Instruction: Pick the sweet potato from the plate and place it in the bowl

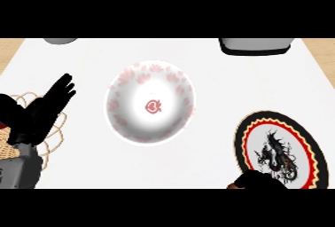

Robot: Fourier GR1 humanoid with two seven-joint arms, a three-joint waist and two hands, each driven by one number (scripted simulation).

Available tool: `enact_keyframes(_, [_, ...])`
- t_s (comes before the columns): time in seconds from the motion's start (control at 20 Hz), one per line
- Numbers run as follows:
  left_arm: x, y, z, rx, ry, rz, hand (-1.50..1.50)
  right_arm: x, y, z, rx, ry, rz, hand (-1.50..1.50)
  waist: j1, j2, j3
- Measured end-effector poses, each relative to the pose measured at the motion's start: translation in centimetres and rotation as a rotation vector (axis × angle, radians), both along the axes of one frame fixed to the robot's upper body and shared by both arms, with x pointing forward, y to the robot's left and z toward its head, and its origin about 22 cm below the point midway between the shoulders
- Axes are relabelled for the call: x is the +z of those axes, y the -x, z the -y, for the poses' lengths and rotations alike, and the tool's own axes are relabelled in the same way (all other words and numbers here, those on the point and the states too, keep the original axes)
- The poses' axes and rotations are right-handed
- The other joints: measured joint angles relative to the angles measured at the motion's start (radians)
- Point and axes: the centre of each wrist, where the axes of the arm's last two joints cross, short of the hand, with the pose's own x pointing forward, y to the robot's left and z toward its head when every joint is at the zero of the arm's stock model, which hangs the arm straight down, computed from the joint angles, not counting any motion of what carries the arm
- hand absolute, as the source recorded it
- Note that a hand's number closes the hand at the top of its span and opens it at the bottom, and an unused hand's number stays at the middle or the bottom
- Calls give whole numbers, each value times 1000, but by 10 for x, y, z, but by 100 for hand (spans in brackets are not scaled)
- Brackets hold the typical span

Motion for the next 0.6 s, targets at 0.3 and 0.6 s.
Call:
enact_keyframes(0.3, [5, -5, 8, -28, -3, 10, 0, 7, 8, -3, -6, 12, 76, 150, 22, 10, 1])
enact_keyframes(0.6, [6, -8, 15, -53, -2, 18, 0, 8, 7, -5, 23, 3, 124, 150, 48, 21, 1])
